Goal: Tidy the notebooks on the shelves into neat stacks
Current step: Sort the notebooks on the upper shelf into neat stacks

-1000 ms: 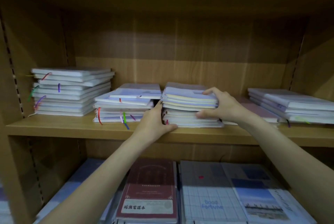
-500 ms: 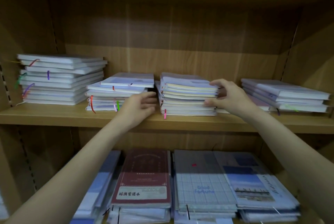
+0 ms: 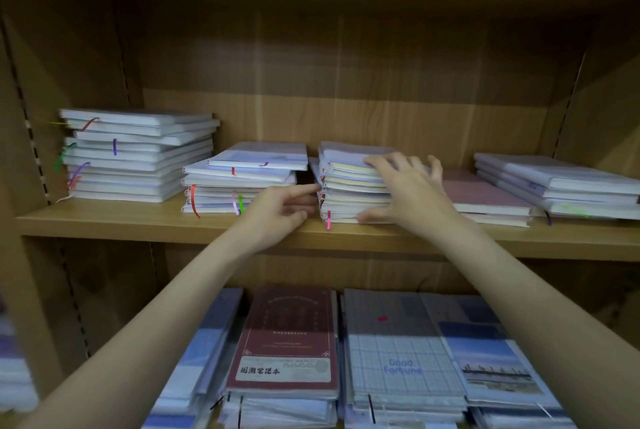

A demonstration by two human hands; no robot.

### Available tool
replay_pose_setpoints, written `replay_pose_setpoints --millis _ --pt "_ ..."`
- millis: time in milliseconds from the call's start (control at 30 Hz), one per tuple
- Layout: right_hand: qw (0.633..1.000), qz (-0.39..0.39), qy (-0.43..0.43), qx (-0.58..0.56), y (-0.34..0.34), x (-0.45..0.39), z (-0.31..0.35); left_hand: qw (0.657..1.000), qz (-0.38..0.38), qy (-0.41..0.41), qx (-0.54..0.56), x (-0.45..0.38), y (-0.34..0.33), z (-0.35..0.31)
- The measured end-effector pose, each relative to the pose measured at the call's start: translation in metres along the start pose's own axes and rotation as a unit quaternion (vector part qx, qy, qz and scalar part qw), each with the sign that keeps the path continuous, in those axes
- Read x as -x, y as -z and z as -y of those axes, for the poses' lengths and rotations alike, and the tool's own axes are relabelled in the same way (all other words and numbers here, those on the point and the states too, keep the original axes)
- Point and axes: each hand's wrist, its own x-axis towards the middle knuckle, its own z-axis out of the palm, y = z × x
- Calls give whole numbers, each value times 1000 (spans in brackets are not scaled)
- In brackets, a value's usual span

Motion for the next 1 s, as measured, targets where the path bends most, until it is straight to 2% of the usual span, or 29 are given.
replay_pose_setpoints --millis 133,267,500,567,667,800,1000 --pt "998 -39 -31 -38 9 -11 -3 1000 7 16 26 3 0 -2" --pt "999 -15 -34 -25 10 -23 -2 997 12 33 74 2 -1 -7" --pt "998 -39 -40 -43 1 -25 -7 989 26 77 124 0 2 -10" --pt "998 -30 -26 -54 -1 -25 -10 985 34 97 136 -1 4 -11" --pt "992 16 -8 -127 0 -24 -17 974 48 117 187 -1 6 -15" --pt "993 27 12 -110 -3 -19 -23 961 64 141 228 -4 3 -25" --pt "994 25 -17 -104 -6 -22 -25 984 40 143 103 -8 -4 -46"
